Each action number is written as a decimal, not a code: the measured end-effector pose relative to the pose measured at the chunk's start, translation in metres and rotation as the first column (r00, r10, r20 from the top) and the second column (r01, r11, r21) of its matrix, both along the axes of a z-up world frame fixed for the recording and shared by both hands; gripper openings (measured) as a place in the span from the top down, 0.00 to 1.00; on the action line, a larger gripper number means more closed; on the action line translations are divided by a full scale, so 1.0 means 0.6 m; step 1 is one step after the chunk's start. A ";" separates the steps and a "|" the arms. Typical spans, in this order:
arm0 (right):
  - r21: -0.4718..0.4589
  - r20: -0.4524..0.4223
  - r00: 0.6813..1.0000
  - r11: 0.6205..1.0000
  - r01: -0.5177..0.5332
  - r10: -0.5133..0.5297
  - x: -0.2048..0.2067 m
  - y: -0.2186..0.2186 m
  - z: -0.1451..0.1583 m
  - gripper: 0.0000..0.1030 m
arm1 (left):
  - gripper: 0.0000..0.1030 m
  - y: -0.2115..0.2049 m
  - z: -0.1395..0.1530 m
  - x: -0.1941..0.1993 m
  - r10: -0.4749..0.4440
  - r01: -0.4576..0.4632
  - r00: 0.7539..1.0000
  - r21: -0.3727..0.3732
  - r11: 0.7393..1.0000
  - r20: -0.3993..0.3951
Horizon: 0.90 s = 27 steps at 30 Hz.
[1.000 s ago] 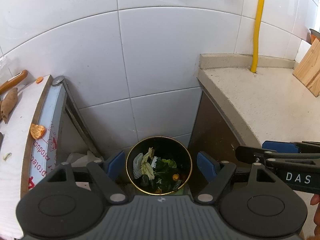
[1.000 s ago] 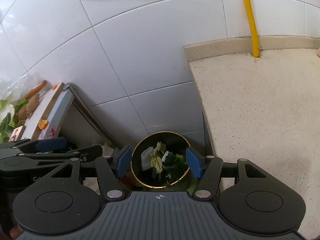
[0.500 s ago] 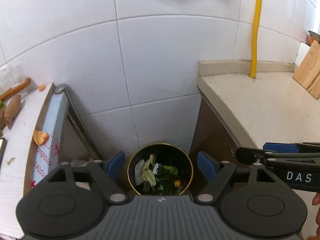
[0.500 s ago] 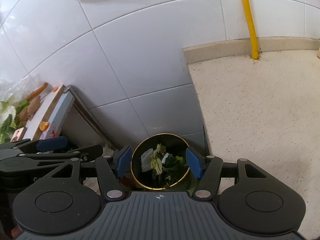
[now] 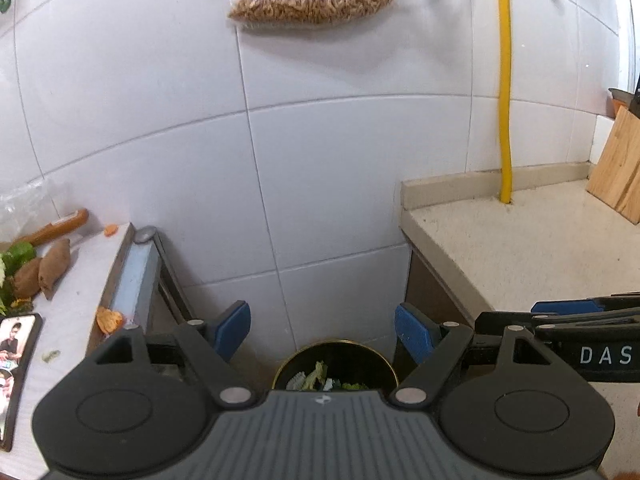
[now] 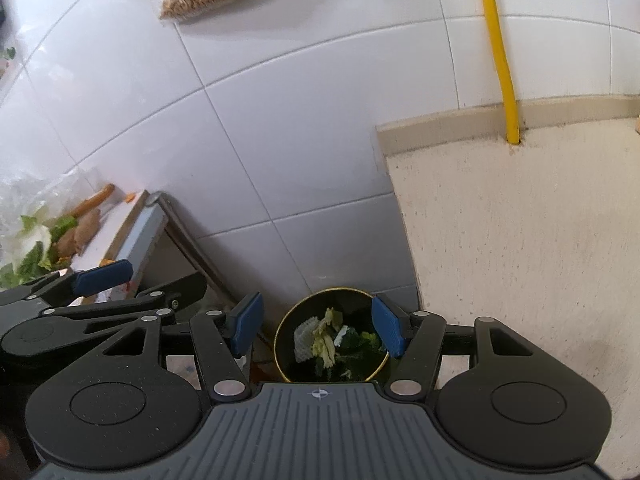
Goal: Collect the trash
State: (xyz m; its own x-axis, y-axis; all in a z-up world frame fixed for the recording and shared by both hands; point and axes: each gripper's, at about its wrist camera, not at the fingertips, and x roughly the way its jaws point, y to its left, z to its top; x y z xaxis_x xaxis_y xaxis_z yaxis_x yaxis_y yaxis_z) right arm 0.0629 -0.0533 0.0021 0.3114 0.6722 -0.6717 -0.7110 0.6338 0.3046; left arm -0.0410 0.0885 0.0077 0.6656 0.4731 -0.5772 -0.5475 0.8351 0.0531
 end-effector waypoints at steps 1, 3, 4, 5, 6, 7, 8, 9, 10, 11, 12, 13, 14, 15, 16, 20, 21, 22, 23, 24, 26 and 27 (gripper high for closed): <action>0.002 0.002 1.000 1.000 -0.001 0.001 0.000 0.000 0.002 0.34 | 0.29 -0.002 0.001 -0.001 -0.002 0.002 1.000 0.007 1.000 0.000; 0.007 0.002 1.000 1.000 -0.002 0.002 -0.001 -0.001 0.004 0.34 | 0.29 -0.004 0.001 -0.004 0.000 0.000 1.000 0.018 1.000 0.009; 0.006 0.004 1.000 1.000 -0.002 0.002 -0.002 -0.001 0.005 0.34 | 0.29 -0.005 0.002 -0.006 0.000 -0.001 1.000 0.025 1.000 0.013; 0.006 0.006 1.000 1.000 -0.001 0.001 -0.003 -0.001 0.005 0.34 | 0.29 -0.006 0.002 -0.007 0.003 -0.003 1.000 0.027 1.000 0.016; 0.009 0.005 1.000 1.000 -0.001 0.001 -0.004 -0.001 0.006 0.34 | 0.29 -0.005 0.003 -0.008 0.004 -0.005 1.000 0.025 1.000 0.018; 0.010 0.004 1.000 1.000 -0.002 0.002 -0.004 -0.001 0.007 0.34 | 0.29 -0.004 0.004 -0.008 0.005 -0.005 1.000 0.021 1.000 0.019; 0.009 0.007 1.000 1.000 -0.003 0.003 -0.005 -0.001 0.007 0.34 | 0.29 -0.003 0.004 -0.009 0.005 -0.005 1.000 0.017 1.000 0.019; 0.010 0.009 1.000 1.000 -0.004 0.004 -0.006 -0.001 0.008 0.34 | 0.29 -0.002 0.004 -0.008 0.005 -0.006 1.000 0.013 1.000 0.018; 0.009 0.010 1.000 1.000 -0.005 0.005 -0.006 -0.001 0.009 0.34 | 0.29 -0.001 0.004 -0.008 0.006 -0.006 1.000 0.006 1.000 0.014; 0.009 0.010 1.000 1.000 -0.006 0.006 -0.006 0.000 0.009 0.34 | 0.29 0.000 0.003 -0.007 0.007 -0.007 1.000 -0.002 1.000 0.009; 0.009 0.010 1.000 1.000 -0.007 0.007 -0.006 -0.001 0.009 0.34 | 0.29 0.001 0.002 -0.007 0.006 -0.006 1.000 -0.011 1.000 0.008; 0.008 0.011 1.000 1.000 -0.009 0.009 -0.004 -0.001 0.008 0.34 | 0.29 0.002 0.001 -0.007 0.004 -0.004 1.000 -0.017 1.000 0.007; 0.007 0.011 1.000 1.000 -0.009 0.009 -0.004 -0.001 0.008 0.32 | 0.29 0.002 0.000 -0.006 0.006 -0.006 1.000 -0.020 1.000 0.002; 0.007 0.011 1.000 1.000 -0.006 0.006 -0.004 -0.002 0.008 0.32 | 0.28 0.002 -0.001 -0.005 0.007 -0.007 1.000 -0.024 1.000 -0.001; 0.009 0.011 1.000 1.000 -0.005 0.005 -0.004 -0.002 0.008 0.32 | 0.28 0.003 -0.003 -0.005 0.008 -0.008 1.000 -0.030 1.000 -0.004; 0.006 0.013 1.000 1.000 0.004 -0.004 -0.002 -0.006 0.008 0.29 | 0.28 0.006 -0.007 -0.002 0.005 -0.006 1.000 -0.050 0.999 -0.015; 0.005 0.014 1.000 1.000 0.008 -0.008 -0.001 -0.006 0.008 0.27 | 0.28 0.006 -0.008 -0.001 0.004 -0.005 1.000 -0.054 0.999 -0.017; 0.004 0.016 1.000 1.000 0.014 -0.014 -0.001 -0.008 0.007 0.27 | 0.28 0.007 -0.009 0.000 0.003 -0.004 1.000 -0.058 0.998 -0.021; 0.002 0.015 1.000 1.000 0.016 -0.016 0.000 -0.009 0.007 0.27 | 0.28 0.009 -0.010 0.001 0.002 -0.004 1.000 -0.065 0.998 -0.024; 0.000 0.013 1.000 1.000 0.019 -0.019 0.001 -0.010 0.006 0.26 | 0.28 0.010 -0.011 0.002 0.002 -0.004 1.000 -0.072 0.997 -0.027; -0.002 0.010 1.000 1.000 0.024 -0.024 0.003 -0.012 0.005 0.22 | 0.28 0.012 -0.013 0.002 0.000 -0.002 1.000 -0.083 0.997 -0.029; -0.003 0.012 1.000 1.000 0.025 -0.025 0.003 -0.013 0.005 0.22 | 0.24 0.012 -0.013 0.002 -0.001 -0.002 0.999 -0.085 0.996 -0.033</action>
